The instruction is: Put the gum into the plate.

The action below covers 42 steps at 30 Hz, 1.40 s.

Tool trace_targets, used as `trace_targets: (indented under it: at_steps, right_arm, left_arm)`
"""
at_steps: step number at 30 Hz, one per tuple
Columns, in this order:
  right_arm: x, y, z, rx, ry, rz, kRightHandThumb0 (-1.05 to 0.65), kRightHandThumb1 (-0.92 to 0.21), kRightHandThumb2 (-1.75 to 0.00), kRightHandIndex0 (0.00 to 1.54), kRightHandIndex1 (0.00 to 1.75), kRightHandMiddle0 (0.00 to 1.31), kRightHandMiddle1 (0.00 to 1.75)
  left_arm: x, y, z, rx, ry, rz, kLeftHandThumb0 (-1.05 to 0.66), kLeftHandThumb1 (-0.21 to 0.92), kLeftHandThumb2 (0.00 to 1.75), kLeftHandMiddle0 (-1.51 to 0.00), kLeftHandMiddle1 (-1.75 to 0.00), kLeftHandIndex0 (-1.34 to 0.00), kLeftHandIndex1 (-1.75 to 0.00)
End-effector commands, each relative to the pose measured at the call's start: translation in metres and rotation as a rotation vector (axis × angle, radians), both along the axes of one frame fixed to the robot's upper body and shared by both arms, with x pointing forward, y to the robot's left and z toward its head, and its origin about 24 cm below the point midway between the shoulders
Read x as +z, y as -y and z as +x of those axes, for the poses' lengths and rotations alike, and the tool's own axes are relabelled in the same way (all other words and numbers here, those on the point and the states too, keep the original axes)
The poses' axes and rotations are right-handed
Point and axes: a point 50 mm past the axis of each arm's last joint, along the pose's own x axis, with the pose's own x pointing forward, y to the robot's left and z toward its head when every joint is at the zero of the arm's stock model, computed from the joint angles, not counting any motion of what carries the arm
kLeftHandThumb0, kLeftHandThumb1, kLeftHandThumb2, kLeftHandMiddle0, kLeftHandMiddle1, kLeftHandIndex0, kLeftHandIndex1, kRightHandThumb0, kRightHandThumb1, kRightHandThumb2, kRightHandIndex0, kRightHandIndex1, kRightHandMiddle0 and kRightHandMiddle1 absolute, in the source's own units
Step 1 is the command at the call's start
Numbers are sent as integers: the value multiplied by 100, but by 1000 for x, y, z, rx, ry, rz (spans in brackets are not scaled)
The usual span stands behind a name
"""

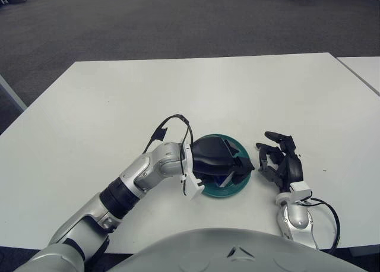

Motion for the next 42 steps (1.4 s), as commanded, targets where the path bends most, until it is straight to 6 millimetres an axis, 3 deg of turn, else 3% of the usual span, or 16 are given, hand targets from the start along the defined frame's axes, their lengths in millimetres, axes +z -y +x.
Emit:
trace_targets:
  at_steps: [1,13,15,16,19,20,21,23,26,30,35,42]
  right_arm:
    - [-38,-2,-22,-14,-225,25,-39,-71,-87,48,78,13,117]
    - [-40,-3,-22,-3,-229,23,-42,-72,-85,46,76,11,115]
    - [-41,-2,-22,-2,-231,26,-43,-72,-85,46,76,10,114]
    - [-41,-2,-22,-1,-231,27,-43,-73,-83,45,76,9,114]
    - [-40,-2,-22,2,-228,29,-44,-74,-82,43,76,8,113]
    - [-40,-2,-21,3,-226,29,-44,-76,-80,41,76,7,113]
    - [-40,-2,-21,5,-223,31,-45,-76,-79,41,76,6,113]
    - [-39,-2,-21,10,-216,32,-47,-80,-75,37,73,4,113]
    - [-39,-2,-20,11,-213,31,-48,-83,-71,35,70,2,112]
    - [-37,-3,-20,13,-214,17,-49,-88,-67,34,67,1,110]
    - [-35,-3,-22,23,-215,-16,-51,-92,-70,31,64,0,112]
    - [-34,-3,-21,33,-221,-97,-56,-92,-78,31,56,0,115]
  left_arm:
    - [-6,0,5,17,34,11,0,8,155,-85,-162,-55,-175]
    - [-5,0,10,15,20,-14,0,7,159,-81,-172,-57,-172]
    - [-5,-1,11,34,18,-21,0,17,149,-73,-173,-49,-173]
    - [-5,-2,12,42,17,-23,0,34,125,-62,-164,-42,-174]
    - [-10,-6,11,58,31,-6,-1,66,82,-45,-155,-25,-174]
    - [-12,-6,11,61,38,3,-21,70,76,-35,-136,-16,-153]
    - [-13,-7,12,63,56,24,-28,71,76,-32,-129,-13,-145]
    - [-13,-8,12,68,79,59,-53,82,64,-26,-79,-5,-105]
    - [-8,-7,14,74,84,69,-68,89,58,-23,-48,-2,-80]
    - [8,-4,18,75,34,44,-84,91,54,-17,-29,0,-56]
    - [0,-10,18,52,-49,22,-101,92,50,-4,-8,0,-17]
    - [-4,-15,21,30,-115,31,-104,92,43,0,-1,0,-1]
